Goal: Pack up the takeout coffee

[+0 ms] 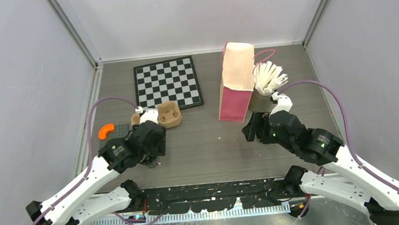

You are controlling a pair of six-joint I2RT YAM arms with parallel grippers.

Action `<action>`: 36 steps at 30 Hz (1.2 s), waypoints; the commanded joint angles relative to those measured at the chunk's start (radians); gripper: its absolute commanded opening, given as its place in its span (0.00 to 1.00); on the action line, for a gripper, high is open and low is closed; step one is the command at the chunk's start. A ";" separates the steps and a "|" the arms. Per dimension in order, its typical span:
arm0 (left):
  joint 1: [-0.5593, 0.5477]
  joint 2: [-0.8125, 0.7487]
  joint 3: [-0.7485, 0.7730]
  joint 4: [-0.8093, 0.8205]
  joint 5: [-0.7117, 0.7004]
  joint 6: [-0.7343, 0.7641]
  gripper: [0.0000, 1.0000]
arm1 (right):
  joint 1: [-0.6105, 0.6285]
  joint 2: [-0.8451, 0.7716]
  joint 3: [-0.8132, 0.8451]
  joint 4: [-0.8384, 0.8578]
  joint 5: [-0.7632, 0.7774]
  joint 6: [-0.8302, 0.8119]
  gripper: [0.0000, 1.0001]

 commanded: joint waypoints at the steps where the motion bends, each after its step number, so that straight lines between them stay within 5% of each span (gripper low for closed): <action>1: -0.004 0.076 0.027 0.002 -0.090 -0.064 0.60 | -0.002 -0.013 -0.016 0.085 -0.091 -0.018 0.92; 18: 0.013 0.186 -0.003 0.021 -0.142 -0.103 0.34 | -0.001 -0.010 -0.022 0.065 -0.070 -0.043 0.92; 36: 0.045 0.240 -0.004 0.002 -0.117 -0.138 0.23 | -0.002 -0.035 -0.015 0.024 -0.045 -0.041 0.91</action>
